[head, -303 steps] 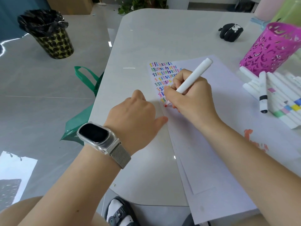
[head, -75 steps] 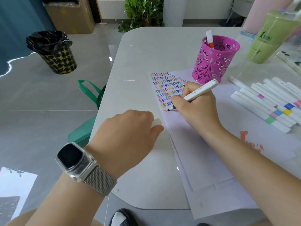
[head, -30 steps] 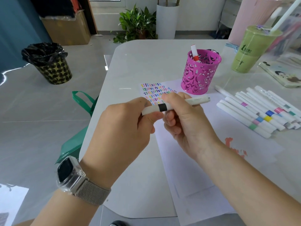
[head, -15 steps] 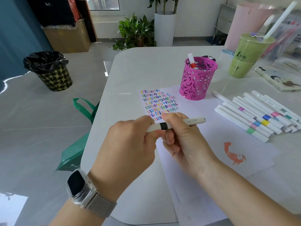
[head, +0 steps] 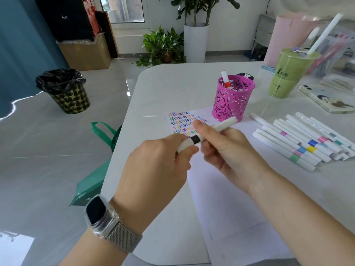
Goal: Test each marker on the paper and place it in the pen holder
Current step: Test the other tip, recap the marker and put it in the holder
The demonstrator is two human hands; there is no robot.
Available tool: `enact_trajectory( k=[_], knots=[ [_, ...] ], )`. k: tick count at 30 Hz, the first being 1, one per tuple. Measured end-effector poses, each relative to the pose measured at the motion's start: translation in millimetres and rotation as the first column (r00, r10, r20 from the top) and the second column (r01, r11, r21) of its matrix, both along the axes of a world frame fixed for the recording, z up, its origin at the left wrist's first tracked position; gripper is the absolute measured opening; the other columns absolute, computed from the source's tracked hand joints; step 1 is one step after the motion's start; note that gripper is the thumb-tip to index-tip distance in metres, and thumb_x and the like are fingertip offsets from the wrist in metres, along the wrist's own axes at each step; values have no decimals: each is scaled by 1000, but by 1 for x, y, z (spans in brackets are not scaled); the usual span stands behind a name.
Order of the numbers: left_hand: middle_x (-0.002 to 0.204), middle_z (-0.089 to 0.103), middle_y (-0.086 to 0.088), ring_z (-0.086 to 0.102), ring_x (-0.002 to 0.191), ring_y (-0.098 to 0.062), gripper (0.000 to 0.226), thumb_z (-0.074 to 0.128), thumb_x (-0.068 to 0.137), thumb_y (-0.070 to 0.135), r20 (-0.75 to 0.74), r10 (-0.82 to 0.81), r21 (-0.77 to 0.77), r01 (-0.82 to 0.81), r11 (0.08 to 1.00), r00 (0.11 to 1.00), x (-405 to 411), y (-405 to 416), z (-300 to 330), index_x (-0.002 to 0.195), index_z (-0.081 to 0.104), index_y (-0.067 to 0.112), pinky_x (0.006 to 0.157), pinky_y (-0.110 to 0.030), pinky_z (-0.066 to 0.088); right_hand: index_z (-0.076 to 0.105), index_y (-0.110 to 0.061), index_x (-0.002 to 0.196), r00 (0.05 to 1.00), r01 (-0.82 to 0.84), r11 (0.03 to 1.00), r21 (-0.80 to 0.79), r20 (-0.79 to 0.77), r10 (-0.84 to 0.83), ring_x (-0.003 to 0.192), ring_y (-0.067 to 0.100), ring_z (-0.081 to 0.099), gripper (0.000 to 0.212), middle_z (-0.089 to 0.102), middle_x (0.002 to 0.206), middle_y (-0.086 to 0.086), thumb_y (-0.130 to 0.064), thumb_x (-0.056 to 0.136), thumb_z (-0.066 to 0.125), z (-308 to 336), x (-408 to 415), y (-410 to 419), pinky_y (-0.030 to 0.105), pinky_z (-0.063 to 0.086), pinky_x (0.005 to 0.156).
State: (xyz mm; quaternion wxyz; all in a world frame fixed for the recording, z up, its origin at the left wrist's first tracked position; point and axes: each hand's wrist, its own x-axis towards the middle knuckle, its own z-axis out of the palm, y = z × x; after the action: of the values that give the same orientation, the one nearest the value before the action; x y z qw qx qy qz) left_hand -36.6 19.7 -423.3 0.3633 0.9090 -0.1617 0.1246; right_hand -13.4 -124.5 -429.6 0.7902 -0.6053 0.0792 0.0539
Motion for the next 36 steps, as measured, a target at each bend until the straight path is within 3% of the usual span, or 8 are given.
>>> enact_trajectory(
  k=[4,6,9,14,17,23,32,36],
  knots=[
    [58,66,13,60,51,-2,17,50,83,38,-19,121,-118,-123,985,992,6,11,5,89,65,32,58,-32,54,55,-34,115,926,234,896,-378,369,-87,52,4,51,57,57,97,-7,-35,65,82,-5,14,-16,14,45,56],
    [58,66,13,60,52,-3,14,51,84,36,-37,149,-103,-152,983,988,9,14,4,85,64,30,59,-35,54,59,-37,119,753,360,645,-674,618,226,63,4,52,50,54,109,-7,-24,75,79,-10,18,-23,8,39,64],
    [59,66,12,64,58,-11,12,55,86,33,-53,137,-58,-140,988,989,12,9,0,79,62,25,60,-40,54,70,-19,112,594,411,468,-782,619,513,82,9,57,29,65,102,-3,-19,83,68,-24,23,-24,5,35,73],
    [63,64,12,60,62,-10,24,55,82,47,-87,131,98,-122,988,988,15,6,-1,75,60,25,60,-33,51,66,-18,104,648,390,487,-782,609,459,71,2,47,16,59,80,-14,-20,88,63,-23,31,-29,6,35,67],
    [72,63,17,59,71,-6,15,57,83,44,-50,173,249,-156,956,984,19,13,-1,83,60,30,63,-26,45,42,-35,130,735,389,610,-690,632,247,64,6,57,48,63,74,-6,-20,90,64,-13,38,-39,10,43,63],
    [70,63,16,58,66,-2,11,54,84,37,-105,179,289,-142,947,978,16,17,-3,82,61,29,61,-27,46,20,-25,140,672,528,807,-264,711,-208,75,20,72,62,72,80,2,-10,92,57,8,66,-63,50,56,82],
    [93,62,14,59,82,-7,17,44,90,38,-133,43,437,19,899,990,15,2,-12,94,58,30,77,-29,48,24,-10,116,470,725,669,-165,828,-306,64,24,71,45,59,78,-3,3,88,56,20,90,-85,43,59,64],
    [94,62,14,59,82,-7,17,43,90,39,-132,25,458,38,888,991,18,3,-15,94,57,31,77,-29,48,37,-12,123,561,726,564,-393,813,-156,69,17,68,46,62,78,-8,-1,85,61,5,93,-88,31,56,71]
  ],
)
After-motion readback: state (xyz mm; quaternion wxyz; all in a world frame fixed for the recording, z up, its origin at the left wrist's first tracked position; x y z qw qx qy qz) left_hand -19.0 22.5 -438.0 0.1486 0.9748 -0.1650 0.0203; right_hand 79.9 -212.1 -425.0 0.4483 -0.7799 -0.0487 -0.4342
